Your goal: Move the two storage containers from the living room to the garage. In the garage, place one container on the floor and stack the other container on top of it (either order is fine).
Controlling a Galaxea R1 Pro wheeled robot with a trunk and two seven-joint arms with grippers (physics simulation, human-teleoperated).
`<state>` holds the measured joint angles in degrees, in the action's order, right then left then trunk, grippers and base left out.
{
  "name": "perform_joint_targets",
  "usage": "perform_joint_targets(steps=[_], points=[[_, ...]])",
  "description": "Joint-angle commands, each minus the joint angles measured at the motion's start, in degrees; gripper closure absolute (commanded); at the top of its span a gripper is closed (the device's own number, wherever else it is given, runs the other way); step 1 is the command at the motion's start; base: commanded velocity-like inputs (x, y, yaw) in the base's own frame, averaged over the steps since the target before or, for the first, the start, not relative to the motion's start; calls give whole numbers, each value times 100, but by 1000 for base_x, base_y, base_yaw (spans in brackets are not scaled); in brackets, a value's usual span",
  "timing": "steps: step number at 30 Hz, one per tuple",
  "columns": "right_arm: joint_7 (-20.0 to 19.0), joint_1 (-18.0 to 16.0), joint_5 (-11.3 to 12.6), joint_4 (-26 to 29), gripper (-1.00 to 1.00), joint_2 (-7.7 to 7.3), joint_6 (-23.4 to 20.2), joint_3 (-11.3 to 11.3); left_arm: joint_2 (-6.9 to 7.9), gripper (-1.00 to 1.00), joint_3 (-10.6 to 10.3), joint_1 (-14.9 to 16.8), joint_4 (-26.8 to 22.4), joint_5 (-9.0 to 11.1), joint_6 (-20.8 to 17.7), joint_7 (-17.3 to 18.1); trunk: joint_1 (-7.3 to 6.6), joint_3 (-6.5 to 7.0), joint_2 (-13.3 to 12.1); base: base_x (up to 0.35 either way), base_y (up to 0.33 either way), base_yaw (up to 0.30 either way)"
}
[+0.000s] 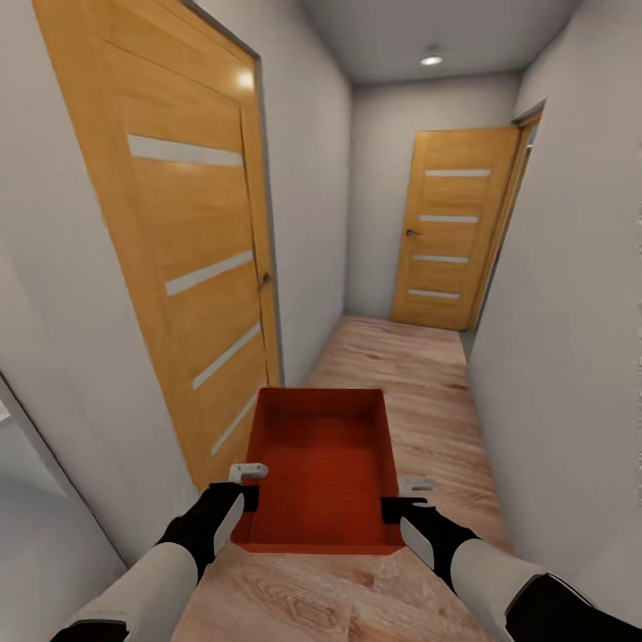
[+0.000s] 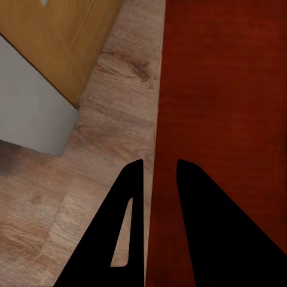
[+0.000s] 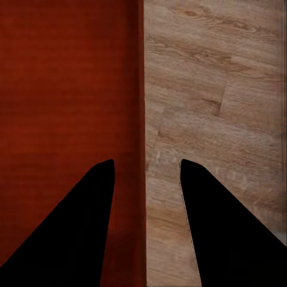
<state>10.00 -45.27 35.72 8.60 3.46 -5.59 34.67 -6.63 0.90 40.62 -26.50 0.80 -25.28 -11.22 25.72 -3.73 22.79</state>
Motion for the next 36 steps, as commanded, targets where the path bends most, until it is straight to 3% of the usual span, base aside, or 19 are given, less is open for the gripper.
perform_joint_targets(steps=[1,22,36], points=[[19,-8,5,36,100,-3,75,168,31,100,-18,-1,5,-45,-47,-47,7,-13,13,323,0,-241],[20,-8,5,36,100,-3,75,164,31,100,-9,-2,5,-45,-47,-47,7,-13,13,323,0,-216],[19,-8,5,36,100,-11,75,163,31,100,-9,-1,5,-45,-47,-47,7,-13,13,323,0,-19]])
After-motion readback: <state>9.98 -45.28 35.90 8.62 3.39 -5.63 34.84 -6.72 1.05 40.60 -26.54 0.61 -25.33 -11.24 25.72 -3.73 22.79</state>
